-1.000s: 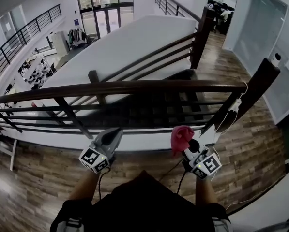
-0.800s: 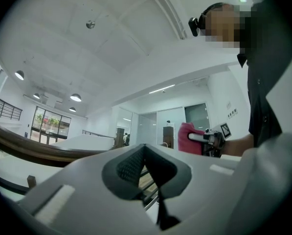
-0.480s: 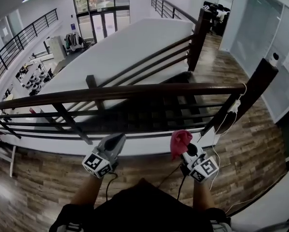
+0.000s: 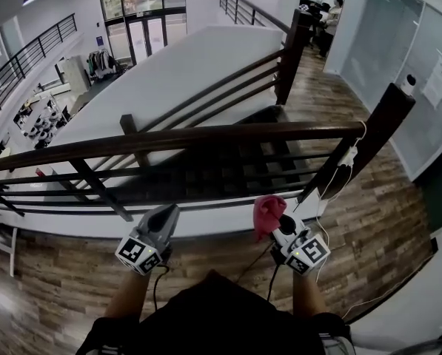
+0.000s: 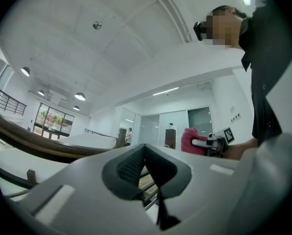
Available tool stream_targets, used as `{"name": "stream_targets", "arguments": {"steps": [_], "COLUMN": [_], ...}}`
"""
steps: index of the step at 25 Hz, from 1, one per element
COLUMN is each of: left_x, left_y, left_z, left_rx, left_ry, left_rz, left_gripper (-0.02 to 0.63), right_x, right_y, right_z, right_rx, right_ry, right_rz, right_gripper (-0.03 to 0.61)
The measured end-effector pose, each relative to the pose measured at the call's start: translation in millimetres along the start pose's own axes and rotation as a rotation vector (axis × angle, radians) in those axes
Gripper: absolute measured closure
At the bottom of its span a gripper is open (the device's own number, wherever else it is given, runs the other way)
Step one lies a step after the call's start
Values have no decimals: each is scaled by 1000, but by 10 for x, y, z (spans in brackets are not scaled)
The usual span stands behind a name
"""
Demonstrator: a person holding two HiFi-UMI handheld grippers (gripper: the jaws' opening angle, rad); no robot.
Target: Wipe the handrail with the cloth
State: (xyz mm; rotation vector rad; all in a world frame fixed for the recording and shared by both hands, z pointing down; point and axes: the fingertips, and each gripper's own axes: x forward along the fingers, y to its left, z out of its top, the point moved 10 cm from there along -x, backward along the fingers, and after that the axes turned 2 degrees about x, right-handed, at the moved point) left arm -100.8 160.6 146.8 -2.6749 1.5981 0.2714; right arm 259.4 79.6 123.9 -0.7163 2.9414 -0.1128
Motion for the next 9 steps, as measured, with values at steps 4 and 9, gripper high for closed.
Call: {"name": "stream_targets", "arguments": {"steps": [4,9], "left_x": [-5,1], "left_y": [5,41], "left_z": [-18,-57], "left_rx": [-11,-10], "left_ry": [8,13], "left_rz": [-6,-19], "left_gripper": [615,615], "right_x": [-32,-69], "right_y": [11,13], "right_z": [-14,-21], "right_rx": [0,-3], "right_ry": [5,10], "right_rz": [-10,-27], "right_gripper": [537,537]}}
